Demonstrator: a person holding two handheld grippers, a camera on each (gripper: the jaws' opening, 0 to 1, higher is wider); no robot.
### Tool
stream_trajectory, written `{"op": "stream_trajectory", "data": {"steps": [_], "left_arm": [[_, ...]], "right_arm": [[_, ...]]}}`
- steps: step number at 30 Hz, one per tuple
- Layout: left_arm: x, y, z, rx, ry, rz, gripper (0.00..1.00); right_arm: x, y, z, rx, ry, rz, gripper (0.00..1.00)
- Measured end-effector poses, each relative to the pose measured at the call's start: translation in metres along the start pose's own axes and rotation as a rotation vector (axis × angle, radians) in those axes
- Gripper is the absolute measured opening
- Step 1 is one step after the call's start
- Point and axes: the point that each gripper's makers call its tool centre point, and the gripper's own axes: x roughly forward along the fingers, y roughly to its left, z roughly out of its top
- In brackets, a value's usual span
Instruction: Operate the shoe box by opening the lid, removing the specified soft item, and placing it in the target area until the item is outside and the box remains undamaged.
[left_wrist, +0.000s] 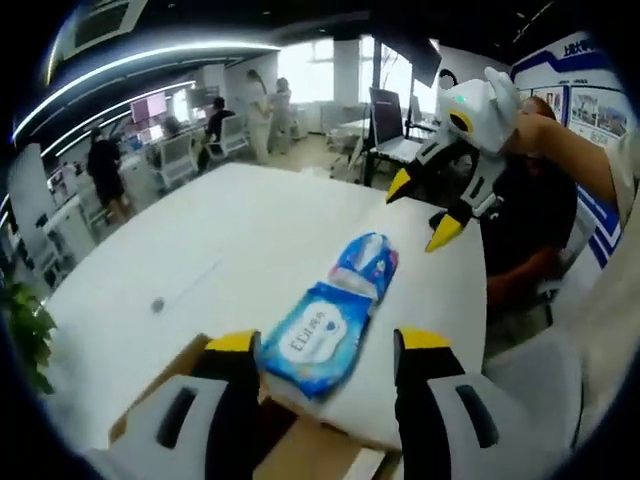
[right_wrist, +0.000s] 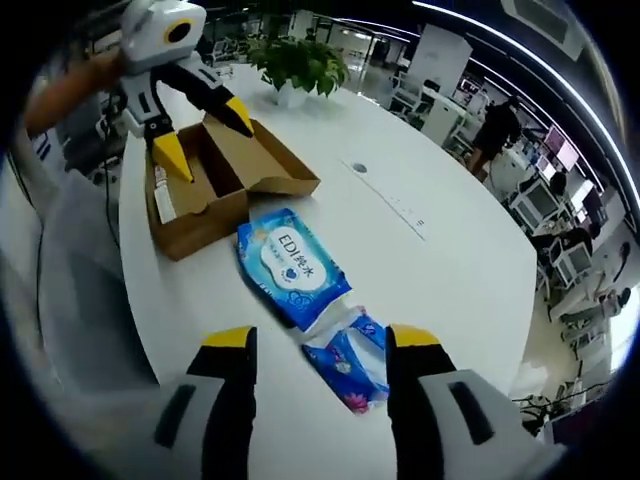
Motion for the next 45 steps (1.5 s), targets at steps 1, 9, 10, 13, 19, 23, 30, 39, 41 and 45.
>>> {"op": "stream_trajectory", "data": {"steps": [1,9,10,13,19,23,30,39,41,45], "left_arm": [[-0.005,0.003,-0.002,-0.004,-0.005,0.007,0.56],[-0.050,0.029,-0.029,-0.035,-0.006,0.106,0.62],[-0.055,0.031,-0.033,-0.036,-0.002,0.118,0.62],[-0.071,0.036,-0.045,-0.045,0.000,0.146,0.64],[-0.095,0.041,-0.068,-0.099,-0.015,0.174,0.71],[-0.114,0.048,-0.086,-0.153,-0.033,0.217,0.73],[-0.141,0.055,-0.124,-0.230,-0.039,0.288,0.75],[-0.163,0.063,-0.183,-0.320,0.034,0.372,0.70],[-0.169,0.066,-0.199,-0.339,0.080,0.401,0.64],[-0.175,0.072,-0.218,-0.379,0.100,0.437,0.59]], "right_arm": [[0.001,0.008,0.007,-0.021,-0.009,0.013,0.54],[0.015,0.044,0.037,-0.135,-0.038,0.109,0.58],[0.018,0.049,0.042,-0.154,-0.045,0.125,0.58],[0.022,0.056,0.051,-0.179,-0.052,0.144,0.59],[0.034,0.083,0.073,-0.248,-0.081,0.227,0.60],[0.044,0.098,0.080,-0.294,-0.074,0.272,0.61],[0.068,0.125,0.095,-0.355,-0.077,0.362,0.61],[0.096,0.149,0.103,-0.415,-0.070,0.433,0.57],[0.103,0.154,0.104,-0.418,-0.068,0.452,0.57],[0.114,0.163,0.105,-0.430,-0.066,0.479,0.56]]}}
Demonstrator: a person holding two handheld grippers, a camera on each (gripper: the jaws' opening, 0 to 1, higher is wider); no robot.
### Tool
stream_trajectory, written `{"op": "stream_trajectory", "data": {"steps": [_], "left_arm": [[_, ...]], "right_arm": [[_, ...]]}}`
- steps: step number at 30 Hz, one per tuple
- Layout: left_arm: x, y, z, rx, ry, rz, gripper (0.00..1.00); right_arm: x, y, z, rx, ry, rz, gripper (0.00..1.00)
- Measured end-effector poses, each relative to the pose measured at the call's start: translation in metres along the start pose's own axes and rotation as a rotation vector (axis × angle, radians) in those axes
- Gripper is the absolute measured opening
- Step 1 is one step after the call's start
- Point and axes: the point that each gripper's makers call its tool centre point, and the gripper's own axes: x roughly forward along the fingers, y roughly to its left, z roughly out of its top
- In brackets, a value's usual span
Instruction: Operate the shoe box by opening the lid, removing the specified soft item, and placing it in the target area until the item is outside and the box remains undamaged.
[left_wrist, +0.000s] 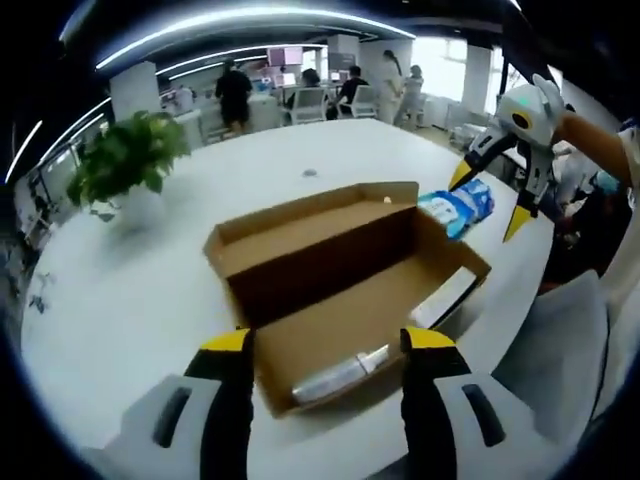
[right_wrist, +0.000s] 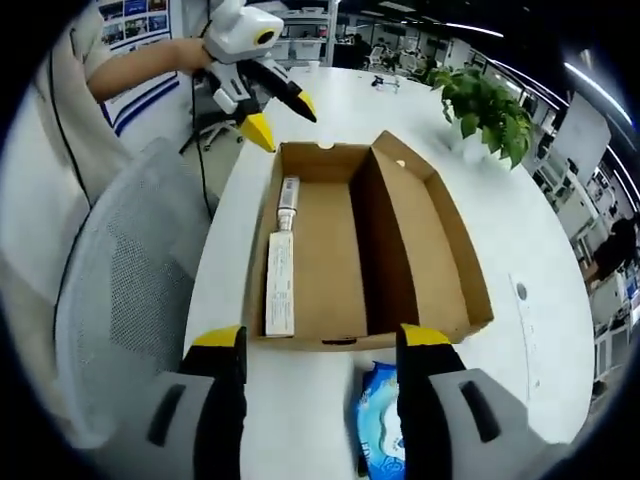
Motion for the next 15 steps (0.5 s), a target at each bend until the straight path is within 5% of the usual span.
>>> {"op": "stream_trajectory", "data": {"steps": [15], "left_arm": [[0.011,0.034,-0.043,-0.204,0.088,0.094,0.36]], "right_arm": [[0.050,0.000,-0.006,-0.045,0.062,0.066,0.53]]}}
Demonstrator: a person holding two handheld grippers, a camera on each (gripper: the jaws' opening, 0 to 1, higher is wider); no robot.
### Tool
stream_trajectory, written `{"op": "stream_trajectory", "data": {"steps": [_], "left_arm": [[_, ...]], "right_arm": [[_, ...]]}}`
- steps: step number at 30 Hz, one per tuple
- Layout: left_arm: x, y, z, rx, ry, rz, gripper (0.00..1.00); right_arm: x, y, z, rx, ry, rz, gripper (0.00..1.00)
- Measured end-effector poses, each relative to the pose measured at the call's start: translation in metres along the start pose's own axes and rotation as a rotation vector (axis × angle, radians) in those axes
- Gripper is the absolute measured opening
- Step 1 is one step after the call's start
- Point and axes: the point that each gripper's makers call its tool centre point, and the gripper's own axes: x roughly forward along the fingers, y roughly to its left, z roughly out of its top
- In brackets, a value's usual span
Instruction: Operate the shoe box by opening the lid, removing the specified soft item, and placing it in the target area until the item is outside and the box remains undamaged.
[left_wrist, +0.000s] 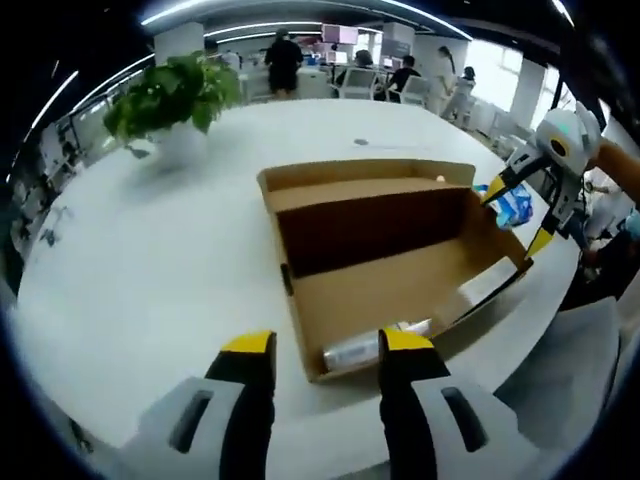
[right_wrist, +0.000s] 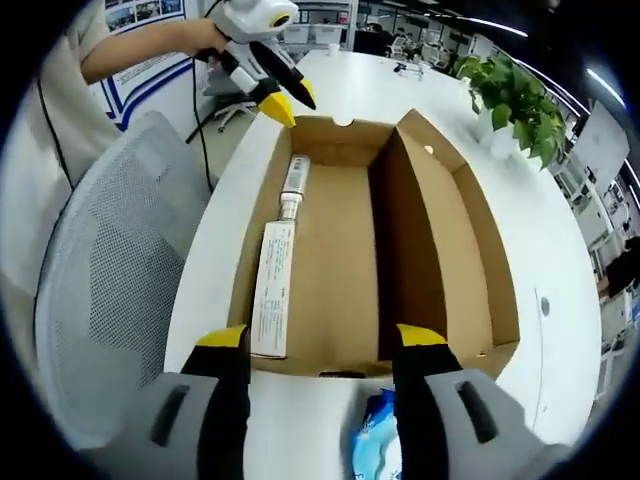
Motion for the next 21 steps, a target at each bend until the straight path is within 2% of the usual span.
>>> {"op": "stream_trajectory", "data": {"steps": [9,12,19,21], "left_arm": [[0.009,0.004,-0.011,-0.069,0.031,0.009,0.26],[0.012,0.004,-0.012,-0.095,0.031,0.001,0.23],[0.017,0.005,-0.012,-0.124,0.039,0.002,0.16],[0.017,0.007,-0.012,-0.129,0.042,0.006,0.14]], "right_arm": [[0.022,0.006,-0.004,0.002,0.015,0.061,0.51],[0.027,0.013,-0.003,0.028,0.004,0.117,0.51],[0.037,0.013,-0.004,0.062,0.014,0.143,0.49],[0.037,0.016,-0.003,0.059,0.008,0.155,0.45]]}}
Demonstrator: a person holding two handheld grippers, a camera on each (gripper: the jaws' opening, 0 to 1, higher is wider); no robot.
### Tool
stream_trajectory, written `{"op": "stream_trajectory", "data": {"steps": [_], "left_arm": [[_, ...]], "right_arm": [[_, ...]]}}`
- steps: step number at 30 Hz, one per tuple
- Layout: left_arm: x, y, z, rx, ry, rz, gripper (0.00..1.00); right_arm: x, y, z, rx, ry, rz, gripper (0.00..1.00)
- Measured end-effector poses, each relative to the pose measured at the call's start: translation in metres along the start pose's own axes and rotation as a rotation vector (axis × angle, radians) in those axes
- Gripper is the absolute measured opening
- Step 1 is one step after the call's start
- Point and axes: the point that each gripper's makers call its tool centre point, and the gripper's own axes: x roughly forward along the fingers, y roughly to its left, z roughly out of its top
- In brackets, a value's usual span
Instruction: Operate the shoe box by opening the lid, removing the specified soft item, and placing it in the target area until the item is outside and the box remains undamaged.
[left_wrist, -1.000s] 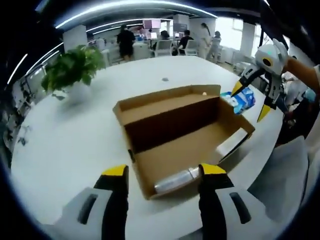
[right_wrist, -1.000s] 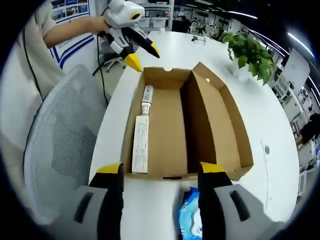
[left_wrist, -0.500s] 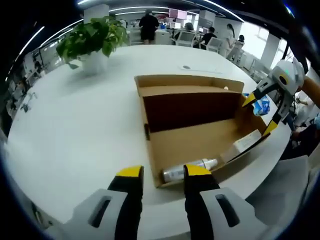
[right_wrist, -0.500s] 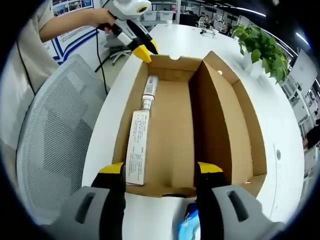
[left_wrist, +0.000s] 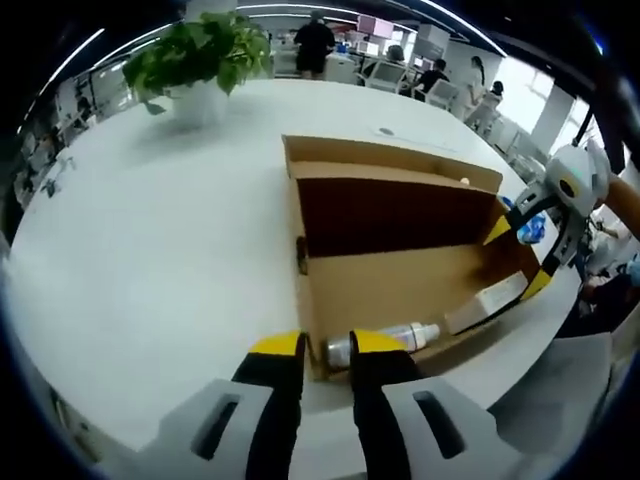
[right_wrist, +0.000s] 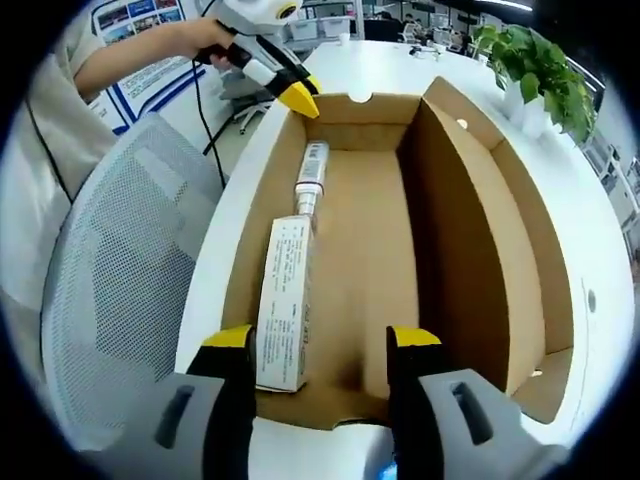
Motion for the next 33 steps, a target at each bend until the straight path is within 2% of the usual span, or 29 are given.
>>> {"op": "stream_trajectory", "data": {"steps": [4,7,11,21,33], "left_arm": [[0.001,0.004,-0.001,0.009,0.007,0.015,0.08],[0.001,0.006,-0.001,0.001,0.009,0.015,0.07],[0.002,0.008,-0.001,0.000,0.009,0.018,0.06],[0.002,0.009,-0.002,-0.039,0.005,0.019,0.05],[0.004,0.010,-0.002,-0.064,0.001,0.037,0.05]], "right_arm": [[0.004,0.008,0.002,-0.001,0.000,0.036,0.35],[0.006,0.011,0.005,0.003,-0.006,0.043,0.30],[0.008,0.021,0.006,0.013,0.000,0.069,0.18],[0.005,0.017,0.007,0.018,0.013,0.021,0.15],[-0.016,0.009,0.018,0.037,-0.039,-0.038,0.14]]}}
